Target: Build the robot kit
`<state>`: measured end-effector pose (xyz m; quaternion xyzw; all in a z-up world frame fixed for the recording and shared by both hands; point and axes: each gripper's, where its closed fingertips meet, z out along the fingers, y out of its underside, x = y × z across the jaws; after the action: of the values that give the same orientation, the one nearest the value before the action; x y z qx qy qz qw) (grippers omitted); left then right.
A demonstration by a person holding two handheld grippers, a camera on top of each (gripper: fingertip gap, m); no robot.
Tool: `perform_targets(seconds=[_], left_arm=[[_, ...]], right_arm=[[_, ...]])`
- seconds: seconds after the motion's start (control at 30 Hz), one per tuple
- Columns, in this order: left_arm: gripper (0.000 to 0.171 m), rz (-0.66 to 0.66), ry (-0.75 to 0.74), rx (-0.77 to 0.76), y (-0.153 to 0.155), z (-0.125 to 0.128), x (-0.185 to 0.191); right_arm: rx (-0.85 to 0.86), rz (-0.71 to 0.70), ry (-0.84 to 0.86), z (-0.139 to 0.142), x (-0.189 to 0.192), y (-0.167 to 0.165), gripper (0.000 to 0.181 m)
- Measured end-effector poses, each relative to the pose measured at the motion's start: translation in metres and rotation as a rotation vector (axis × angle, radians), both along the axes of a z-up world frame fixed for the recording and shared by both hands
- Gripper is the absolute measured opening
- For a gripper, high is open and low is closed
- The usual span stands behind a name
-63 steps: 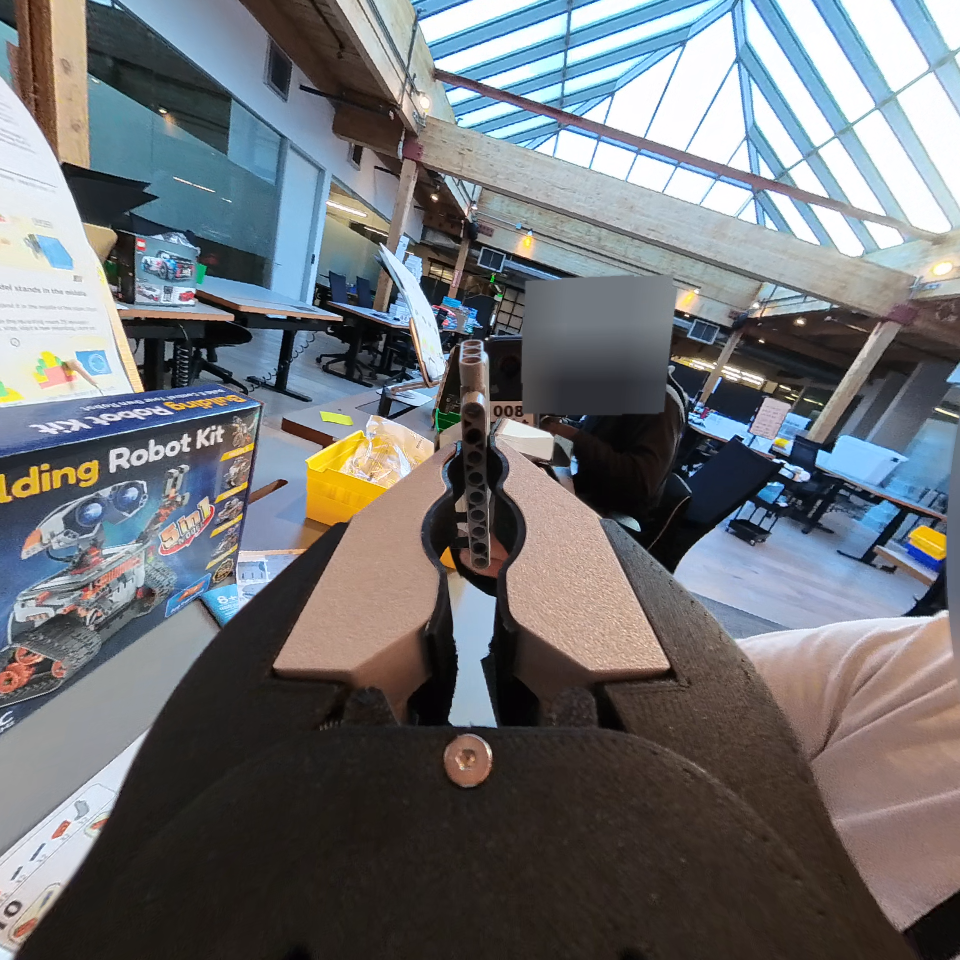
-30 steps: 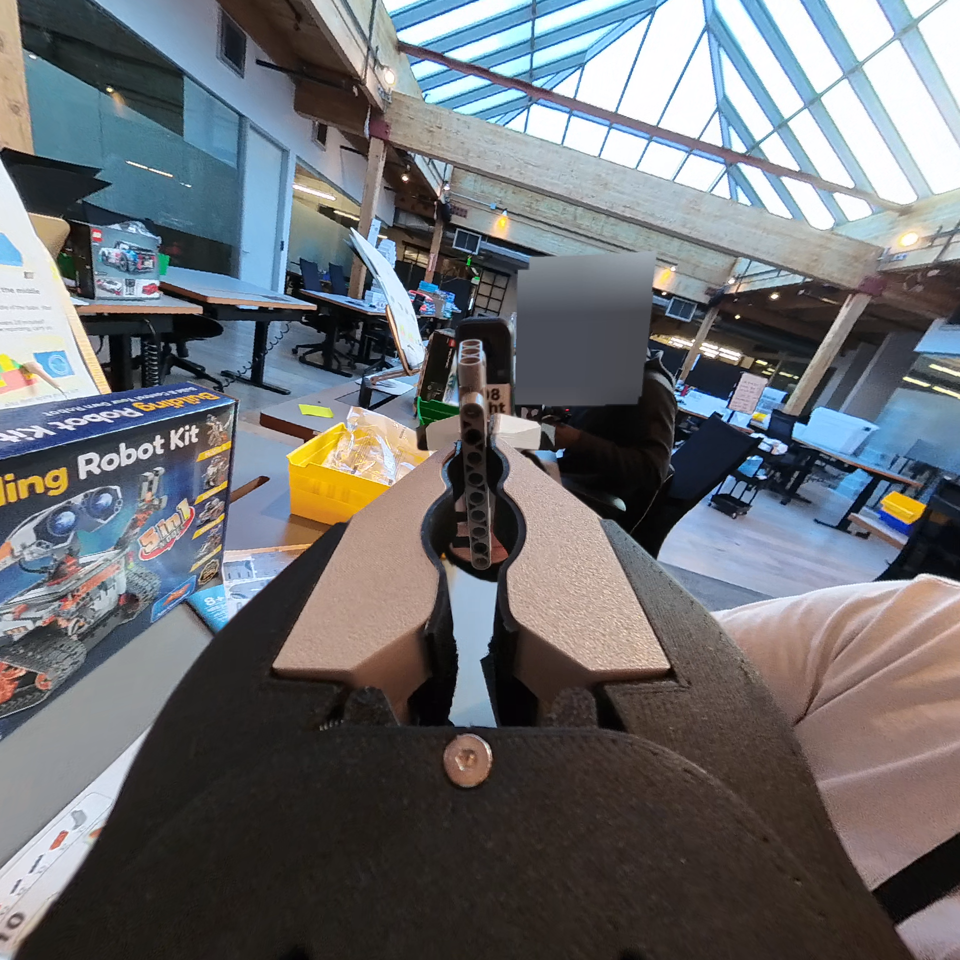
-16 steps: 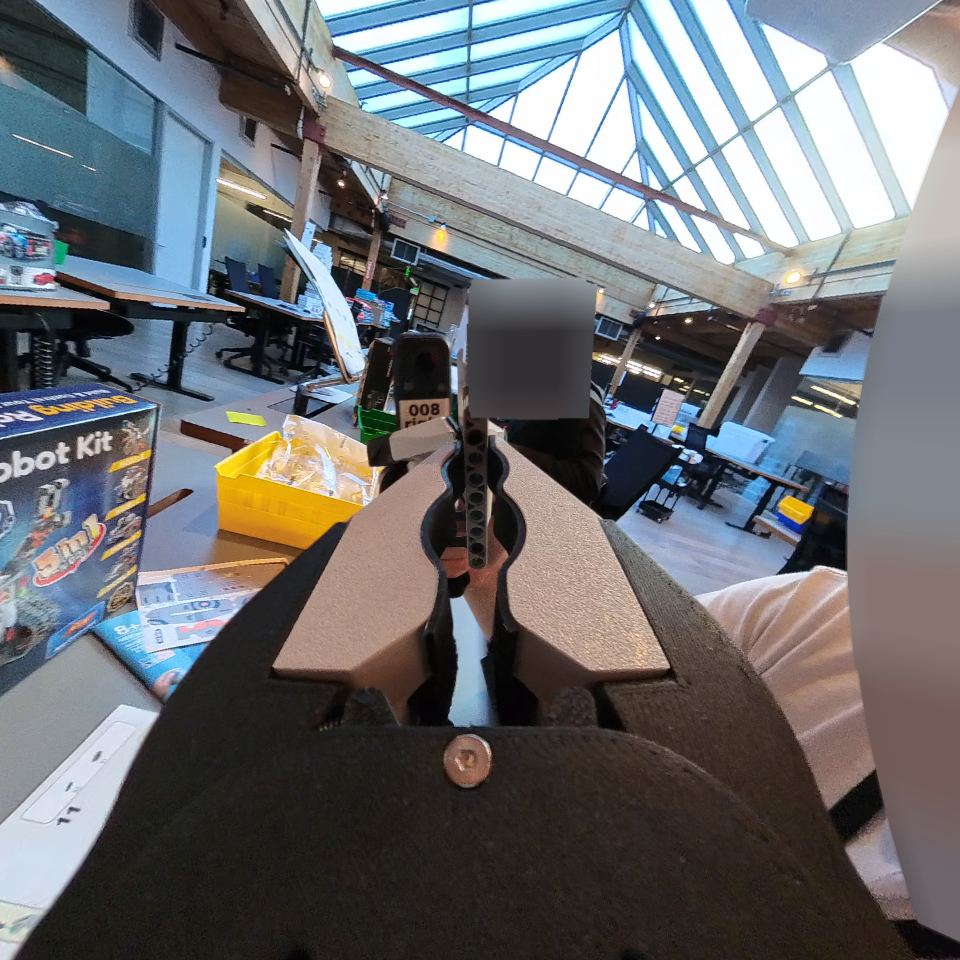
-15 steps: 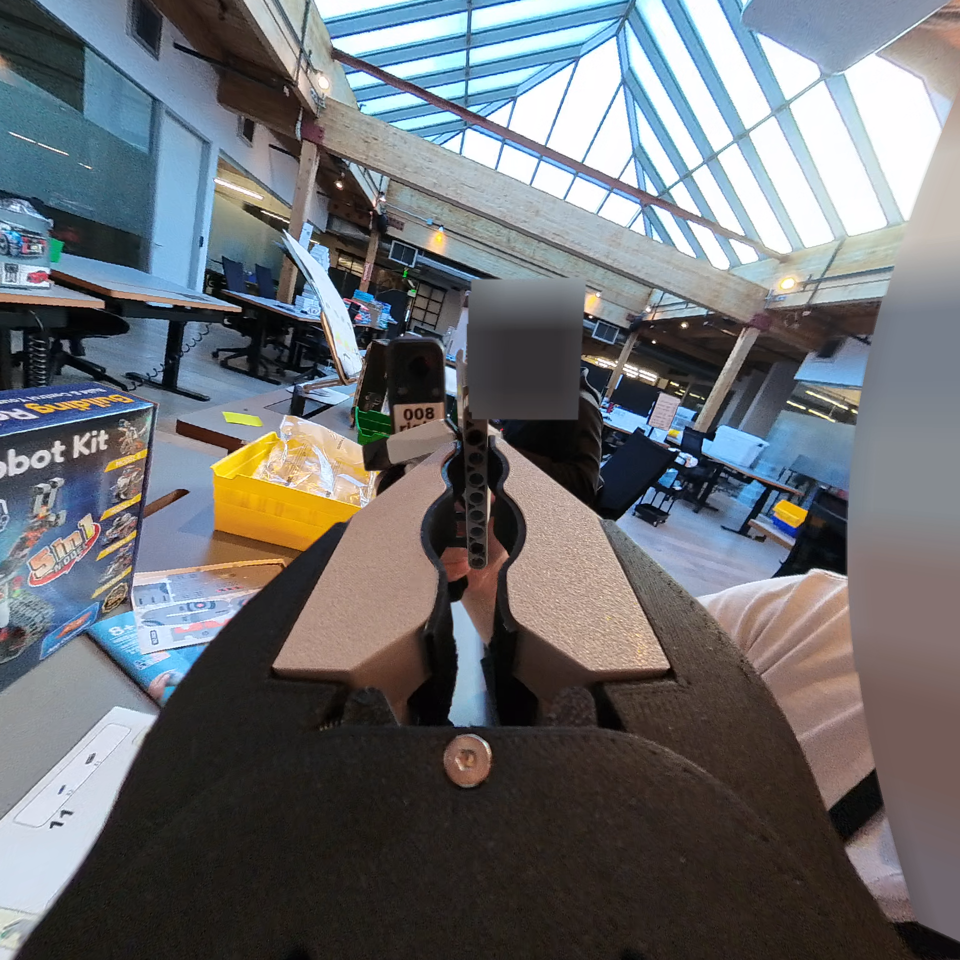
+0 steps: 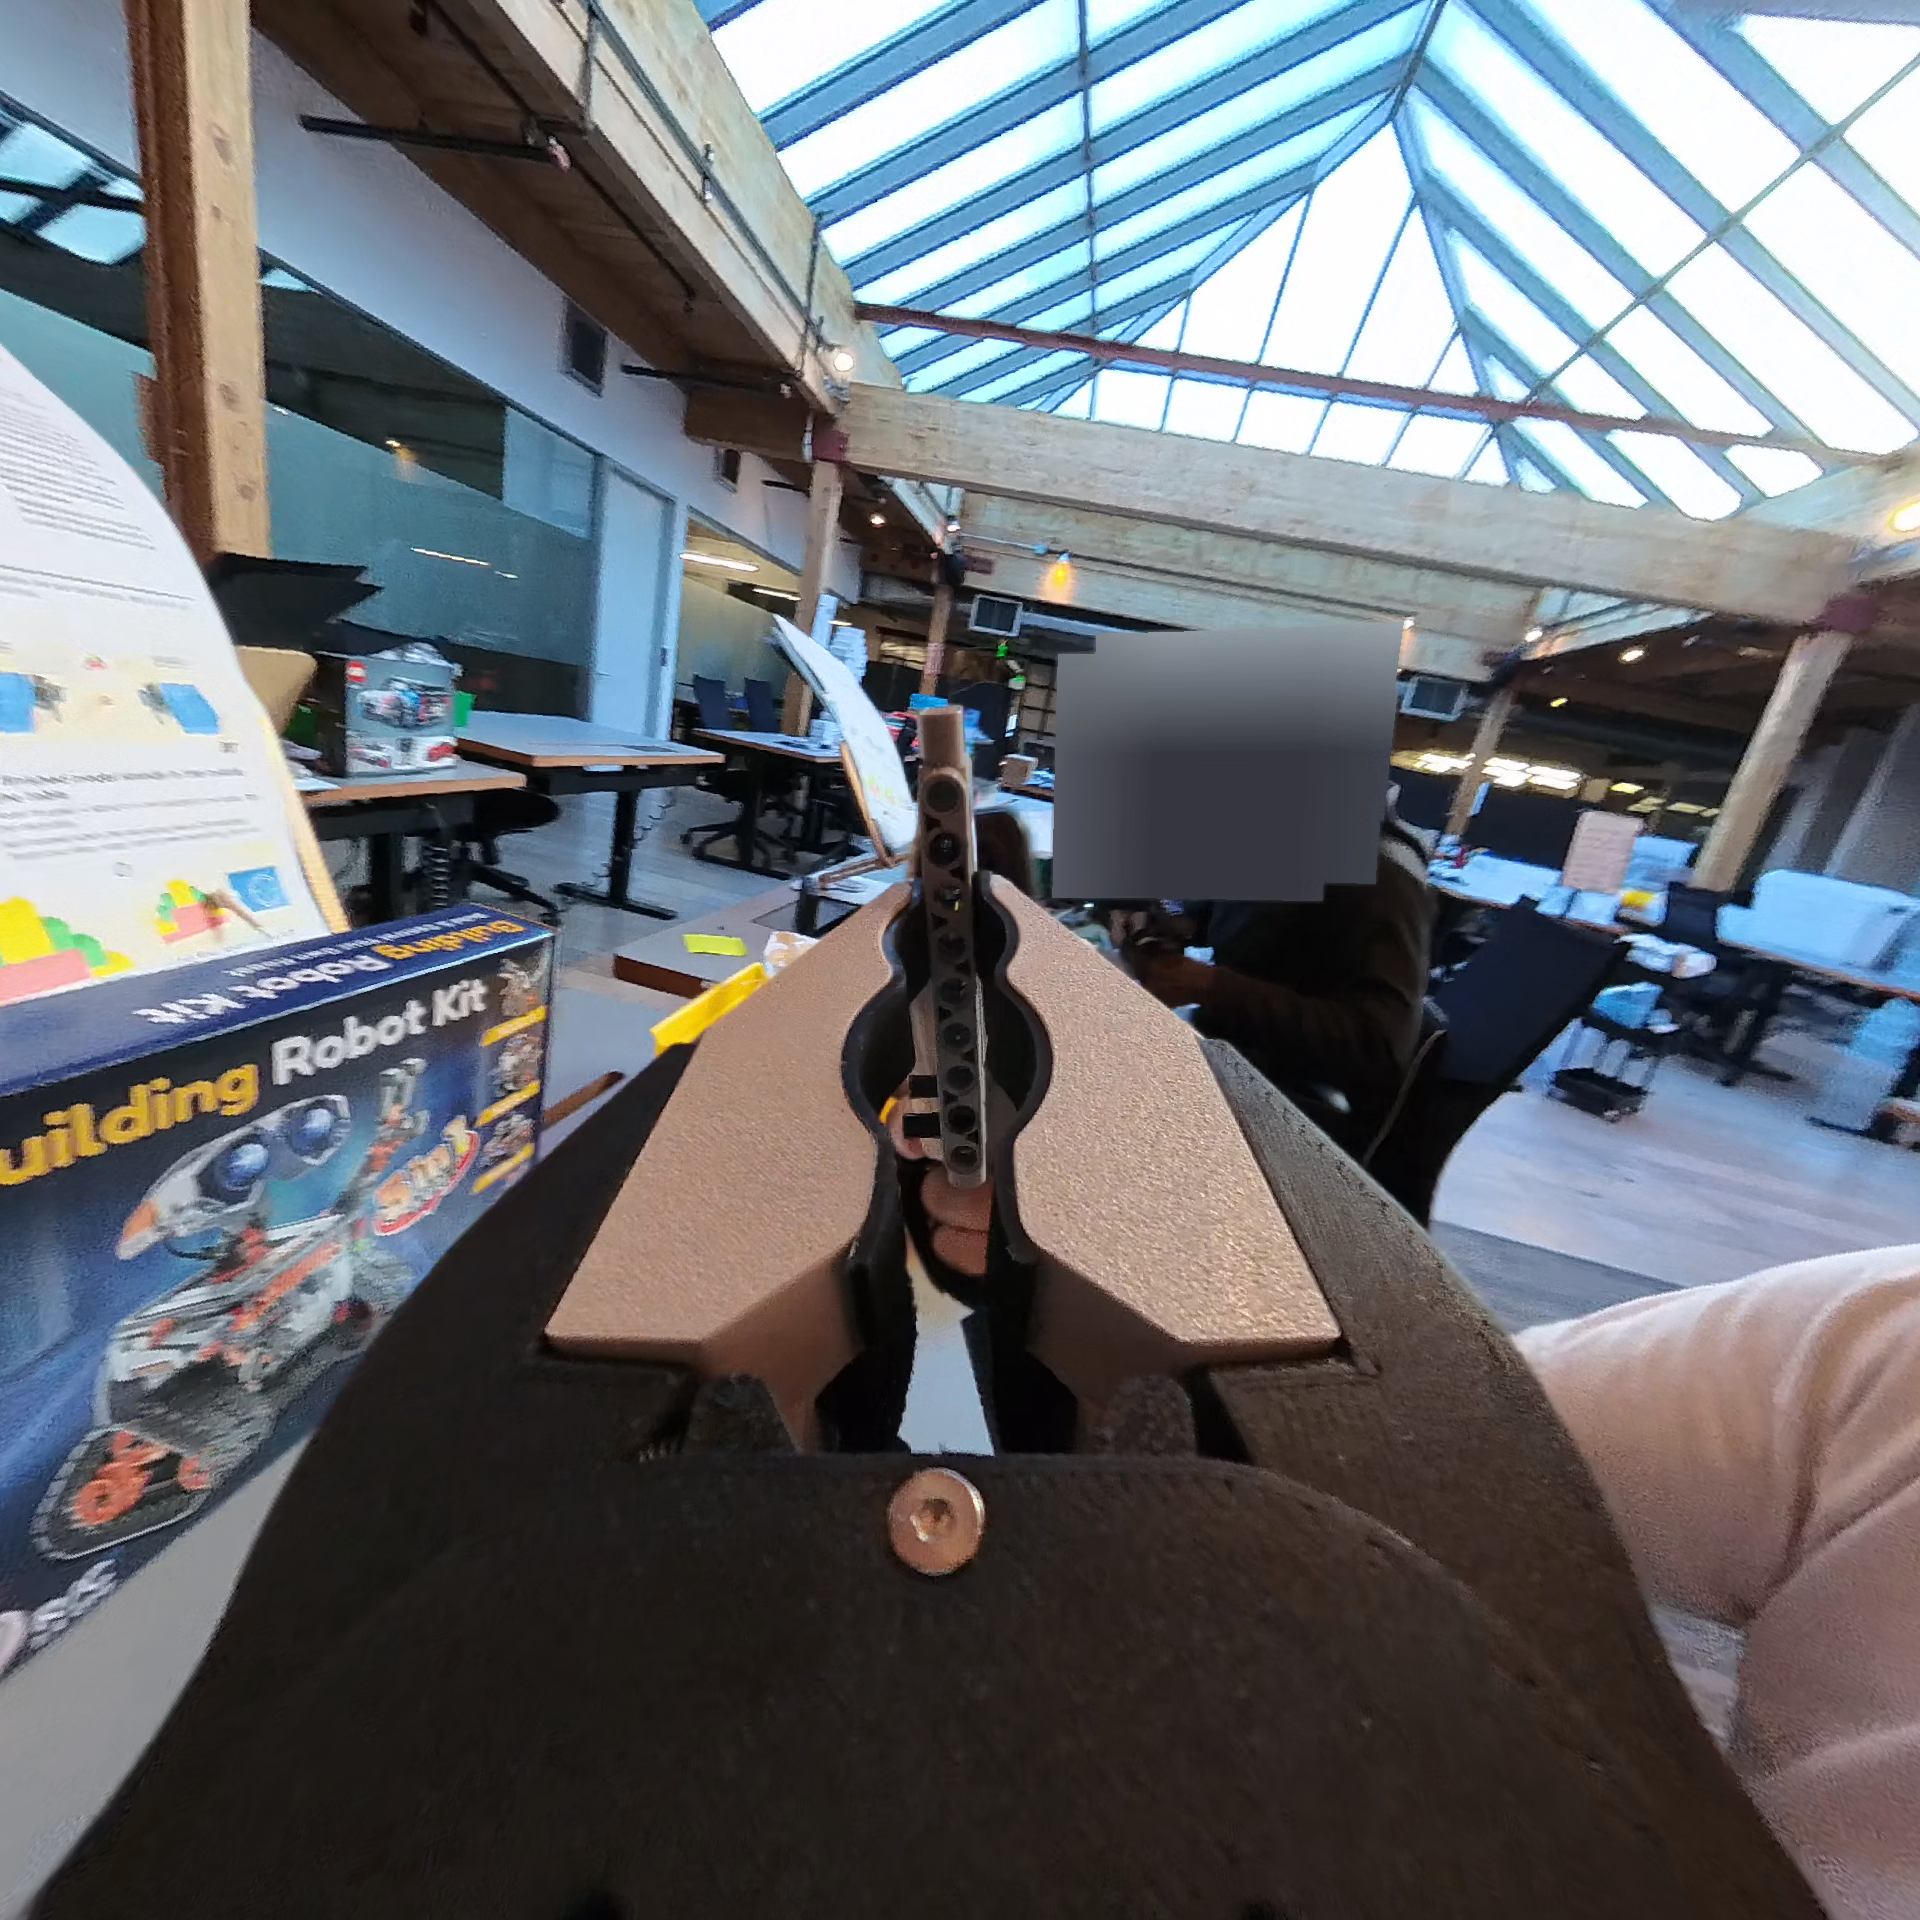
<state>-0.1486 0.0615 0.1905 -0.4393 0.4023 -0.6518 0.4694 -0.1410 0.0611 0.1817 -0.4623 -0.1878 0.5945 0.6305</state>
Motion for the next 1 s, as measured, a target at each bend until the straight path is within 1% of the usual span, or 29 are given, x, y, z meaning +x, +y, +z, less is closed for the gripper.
perform_targets(seconds=[0.03, 0.07, 0.13, 0.2, 0.27, 0.3, 0.37, 0.5, 0.6, 0.67, 0.77, 0.87, 0.93, 1.0], left_arm=[[0.005, 0.012, -0.001, 0.011, 0.000, 0.000, 0.000], [0.005, -0.001, -0.017, 0.004, -0.002, 0.003, -0.001], [0.005, -0.064, -0.054, -0.039, -0.008, 0.007, -0.002], [0.005, -0.068, -0.049, -0.053, -0.006, 0.005, 0.000], [0.005, -0.122, -0.074, -0.097, -0.009, 0.006, -0.001], [0.004, -0.148, -0.082, -0.112, -0.010, 0.007, -0.001], [0.004, -0.131, -0.082, -0.106, -0.008, 0.006, 0.000], [0.005, -0.014, -0.072, -0.029, -0.005, 0.005, 0.003], [0.005, 0.037, -0.069, 0.005, -0.003, 0.006, 0.003], [0.005, 0.063, -0.078, 0.016, -0.002, 0.007, 0.002], [0.005, 0.052, -0.084, 0.000, -0.002, 0.008, 0.001], [0.005, -0.006, -0.114, -0.041, -0.006, 0.010, 0.000], [0.005, -0.013, -0.109, -0.043, -0.005, 0.009, 0.001], [0.005, -0.045, -0.111, -0.058, -0.007, 0.009, 0.001]], right_arm=[[0.023, -0.050, -0.028, 0.001, 0.000, 0.000, 0.007], [0.046, -0.068, -0.032, 0.004, -0.001, -0.003, 0.007], [0.049, -0.023, 0.002, 0.008, -0.001, -0.009, 0.007], [0.037, 0.010, 0.033, 0.006, 0.001, -0.006, 0.007], [0.033, 0.076, 0.091, 0.009, 0.000, -0.010, 0.007], [0.034, 0.087, 0.102, 0.010, 0.000, -0.011, 0.007], [0.043, 0.041, 0.086, 0.008, 0.001, -0.008, 0.007], [0.052, -0.039, 0.075, 0.008, 0.004, -0.004, 0.007], [0.036, -0.043, 0.088, 0.006, 0.004, -0.002, 0.007], [0.014, 0.001, 0.110, 0.005, 0.002, -0.003, 0.007], [0.015, 0.012, 0.117, 0.005, 0.001, -0.003, 0.007], [0.037, 0.026, 0.140, 0.009, 0.001, -0.007, 0.008], [0.039, 0.027, 0.147, 0.007, 0.002, -0.006, 0.008], [0.037, 0.081, 0.180, 0.008, 0.002, -0.008, 0.008]])
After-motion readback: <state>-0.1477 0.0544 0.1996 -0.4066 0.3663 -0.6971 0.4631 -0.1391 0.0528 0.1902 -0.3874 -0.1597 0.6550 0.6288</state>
